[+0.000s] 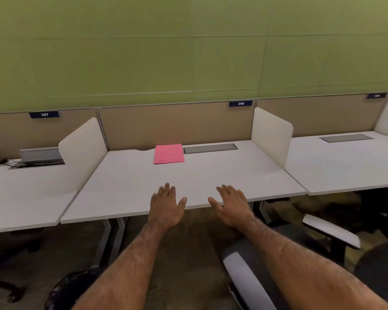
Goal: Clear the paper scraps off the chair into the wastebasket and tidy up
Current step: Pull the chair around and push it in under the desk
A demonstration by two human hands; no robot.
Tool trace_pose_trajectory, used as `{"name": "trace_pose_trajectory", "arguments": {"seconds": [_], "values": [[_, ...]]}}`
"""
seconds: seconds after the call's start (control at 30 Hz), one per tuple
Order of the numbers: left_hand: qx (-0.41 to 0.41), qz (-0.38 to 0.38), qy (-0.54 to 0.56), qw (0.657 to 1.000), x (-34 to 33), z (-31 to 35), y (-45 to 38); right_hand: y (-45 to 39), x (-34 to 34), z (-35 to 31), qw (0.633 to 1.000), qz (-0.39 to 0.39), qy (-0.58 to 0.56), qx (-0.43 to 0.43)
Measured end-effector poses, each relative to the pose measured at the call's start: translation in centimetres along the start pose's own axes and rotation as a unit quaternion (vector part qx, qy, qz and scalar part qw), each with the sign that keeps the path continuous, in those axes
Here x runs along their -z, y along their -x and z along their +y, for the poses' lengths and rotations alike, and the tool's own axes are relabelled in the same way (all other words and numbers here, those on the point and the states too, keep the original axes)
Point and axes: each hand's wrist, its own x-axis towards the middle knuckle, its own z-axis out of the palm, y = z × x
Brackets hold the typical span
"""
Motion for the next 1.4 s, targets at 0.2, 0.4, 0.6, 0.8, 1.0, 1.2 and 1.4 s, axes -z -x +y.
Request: {"name": "trace_pose_trajectory", "arguments": {"seconds": [0.2,0.4,0.6,0.8,1.0,1.2,1.4], "values": [[-0.043,0.010,0.004,0.999,-0.7,8.3,0.3,3.3,5.2,6.8,1.000,0.022,0.008,-0.017],[-0.071,0.008,0.043,0.997,-4.3,20.8,2.1,7.4,11.8,18.5,0.998,0.038,0.042,-0.039],[-0.108,0.000,0.046,0.993,-8.1,33.3,5.6,12.4,16.9,31.9,0.993,0.042,0.081,-0.070],[-0.125,-0.063,-0.007,0.990,-9.2,41.1,10.7,16.2,18.7,41.7,0.990,0.027,0.083,-0.107],[-0.141,-0.259,0.036,0.955,-10.7,46.5,17.3,18.3,18.3,47.5,0.984,0.009,0.081,-0.159],[-0.109,-0.231,-0.045,0.966,-13.4,47.6,19.3,19.5,18.9,50.7,0.975,0.044,0.067,-0.207],[-0.115,-0.190,-0.074,0.972,-12.2,45.7,18.4,18.8,18.4,49.9,0.964,0.154,-0.031,-0.213]]}}
